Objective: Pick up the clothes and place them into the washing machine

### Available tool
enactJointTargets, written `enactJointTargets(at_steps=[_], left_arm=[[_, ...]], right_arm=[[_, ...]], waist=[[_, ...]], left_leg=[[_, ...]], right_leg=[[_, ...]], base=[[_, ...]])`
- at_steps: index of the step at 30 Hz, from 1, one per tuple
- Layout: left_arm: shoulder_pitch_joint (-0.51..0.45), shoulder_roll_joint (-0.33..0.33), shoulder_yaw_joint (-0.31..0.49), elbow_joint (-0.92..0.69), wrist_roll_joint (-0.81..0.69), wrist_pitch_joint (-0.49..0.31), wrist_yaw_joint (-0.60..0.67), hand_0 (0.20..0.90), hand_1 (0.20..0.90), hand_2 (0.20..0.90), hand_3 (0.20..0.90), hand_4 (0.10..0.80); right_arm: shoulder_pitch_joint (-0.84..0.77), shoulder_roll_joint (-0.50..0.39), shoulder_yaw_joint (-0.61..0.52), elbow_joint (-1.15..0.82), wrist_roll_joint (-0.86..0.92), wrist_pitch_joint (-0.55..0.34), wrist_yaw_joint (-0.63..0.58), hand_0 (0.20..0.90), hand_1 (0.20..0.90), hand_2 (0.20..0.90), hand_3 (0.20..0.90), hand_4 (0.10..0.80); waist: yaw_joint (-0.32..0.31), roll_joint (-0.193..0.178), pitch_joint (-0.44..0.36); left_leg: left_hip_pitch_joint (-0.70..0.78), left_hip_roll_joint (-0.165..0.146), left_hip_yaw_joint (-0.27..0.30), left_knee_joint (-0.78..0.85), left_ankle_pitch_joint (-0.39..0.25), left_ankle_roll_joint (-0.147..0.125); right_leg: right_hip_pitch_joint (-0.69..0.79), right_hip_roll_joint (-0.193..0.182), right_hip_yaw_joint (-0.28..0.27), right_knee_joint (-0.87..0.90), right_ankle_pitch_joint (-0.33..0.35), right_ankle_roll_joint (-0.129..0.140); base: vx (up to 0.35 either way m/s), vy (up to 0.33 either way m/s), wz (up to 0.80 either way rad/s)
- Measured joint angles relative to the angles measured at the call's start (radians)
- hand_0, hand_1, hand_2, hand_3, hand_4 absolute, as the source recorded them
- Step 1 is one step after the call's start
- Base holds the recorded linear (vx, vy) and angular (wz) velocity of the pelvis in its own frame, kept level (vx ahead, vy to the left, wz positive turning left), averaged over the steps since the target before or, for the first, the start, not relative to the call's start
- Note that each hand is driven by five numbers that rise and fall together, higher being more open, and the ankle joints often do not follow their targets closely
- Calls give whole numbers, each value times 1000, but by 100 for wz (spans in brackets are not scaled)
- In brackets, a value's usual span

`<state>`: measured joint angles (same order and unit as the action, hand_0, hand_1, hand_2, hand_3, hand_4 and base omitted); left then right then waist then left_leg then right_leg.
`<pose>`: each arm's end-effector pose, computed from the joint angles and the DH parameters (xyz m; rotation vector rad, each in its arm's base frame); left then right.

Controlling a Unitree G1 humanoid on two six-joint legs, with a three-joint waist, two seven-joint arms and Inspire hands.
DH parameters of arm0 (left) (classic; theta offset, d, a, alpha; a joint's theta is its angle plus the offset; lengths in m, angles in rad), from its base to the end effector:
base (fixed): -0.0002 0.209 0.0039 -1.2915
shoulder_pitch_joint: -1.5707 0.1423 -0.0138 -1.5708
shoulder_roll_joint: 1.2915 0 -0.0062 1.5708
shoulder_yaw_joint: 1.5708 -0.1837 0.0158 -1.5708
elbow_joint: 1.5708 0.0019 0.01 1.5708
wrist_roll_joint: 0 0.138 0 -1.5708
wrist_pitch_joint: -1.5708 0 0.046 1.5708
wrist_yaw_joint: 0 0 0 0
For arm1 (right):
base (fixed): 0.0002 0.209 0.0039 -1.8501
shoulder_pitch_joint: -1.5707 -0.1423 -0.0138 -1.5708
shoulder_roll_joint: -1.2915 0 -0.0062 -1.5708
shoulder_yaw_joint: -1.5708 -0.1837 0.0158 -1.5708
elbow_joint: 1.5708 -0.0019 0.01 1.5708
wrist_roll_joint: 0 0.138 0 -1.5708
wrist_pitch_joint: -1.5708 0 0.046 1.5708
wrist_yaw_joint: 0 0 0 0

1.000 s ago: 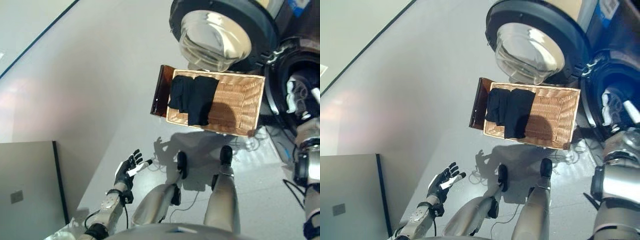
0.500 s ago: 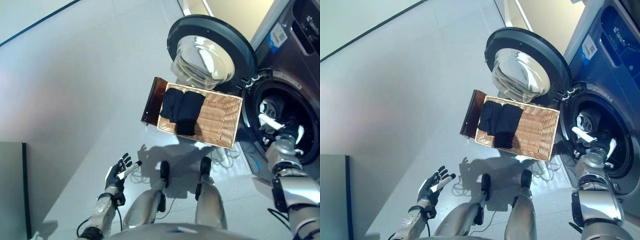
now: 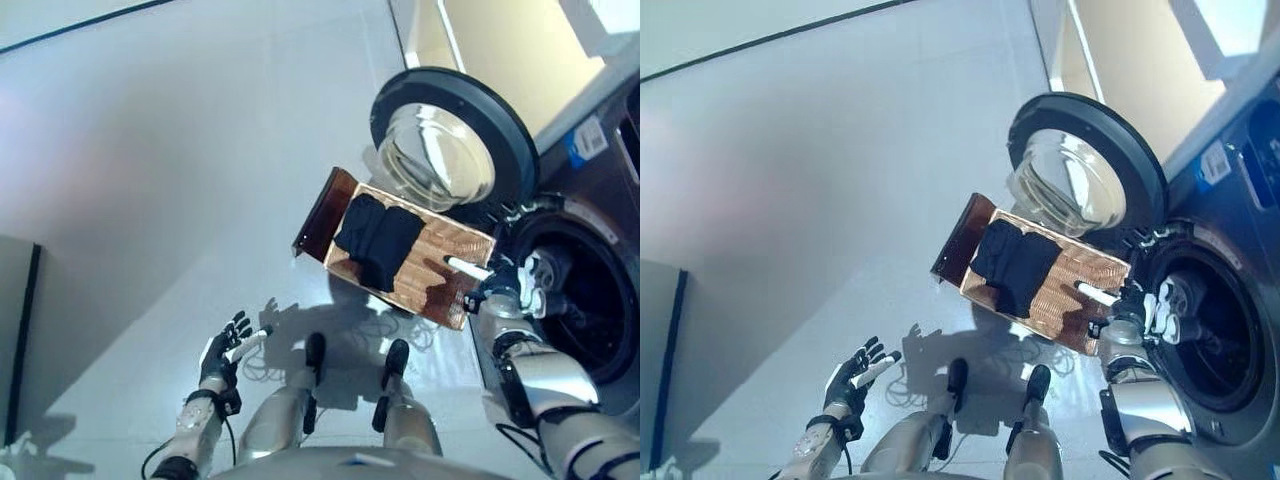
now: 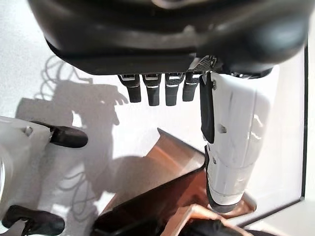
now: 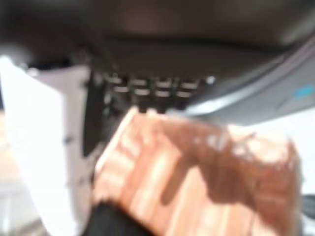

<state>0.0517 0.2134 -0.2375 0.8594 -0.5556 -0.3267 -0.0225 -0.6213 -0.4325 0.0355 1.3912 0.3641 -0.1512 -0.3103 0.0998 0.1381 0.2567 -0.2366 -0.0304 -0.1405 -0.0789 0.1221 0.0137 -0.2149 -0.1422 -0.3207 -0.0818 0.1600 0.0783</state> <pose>0.1213 0.1940 -0.0871 -0.1996 0.5986 0.1426 0.2578 -0.2751 -0.0002 -0.1457 0.5367 -0.6469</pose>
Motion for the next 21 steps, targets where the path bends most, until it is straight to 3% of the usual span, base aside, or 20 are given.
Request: enactJointTargets(at_steps=[6,14,21], left_arm=[[13,56,1,-16,8,2,-1,900,900,900,900,800],[40,86,0,-119,5,2,-9,900,900,900,900,800],[41,103,0,-232,-4,0,-23,900,900,900,900,800]], right_arm=[[-13,11,-7,23,19,2,4,900,900,900,900,800],[-83,-1,-6,61,41,9,2,900,900,900,900,800],[-164,-55,-4,89,29,45,0,900,900,900,900,800]], waist=[[47,0,-1],[79,1,4],[109,26,45]], left_leg=[[-31,-7,-46,0,17,-10],[-87,-24,-49,0,21,-24],[-129,-36,-47,1,34,-13]], right_leg=[[-4,-8,-52,0,0,0],[-57,-26,-57,0,0,17],[-96,-31,-54,0,12,17]], base=[[-7,37,19],[7,38,-2],[-15,20,6]])
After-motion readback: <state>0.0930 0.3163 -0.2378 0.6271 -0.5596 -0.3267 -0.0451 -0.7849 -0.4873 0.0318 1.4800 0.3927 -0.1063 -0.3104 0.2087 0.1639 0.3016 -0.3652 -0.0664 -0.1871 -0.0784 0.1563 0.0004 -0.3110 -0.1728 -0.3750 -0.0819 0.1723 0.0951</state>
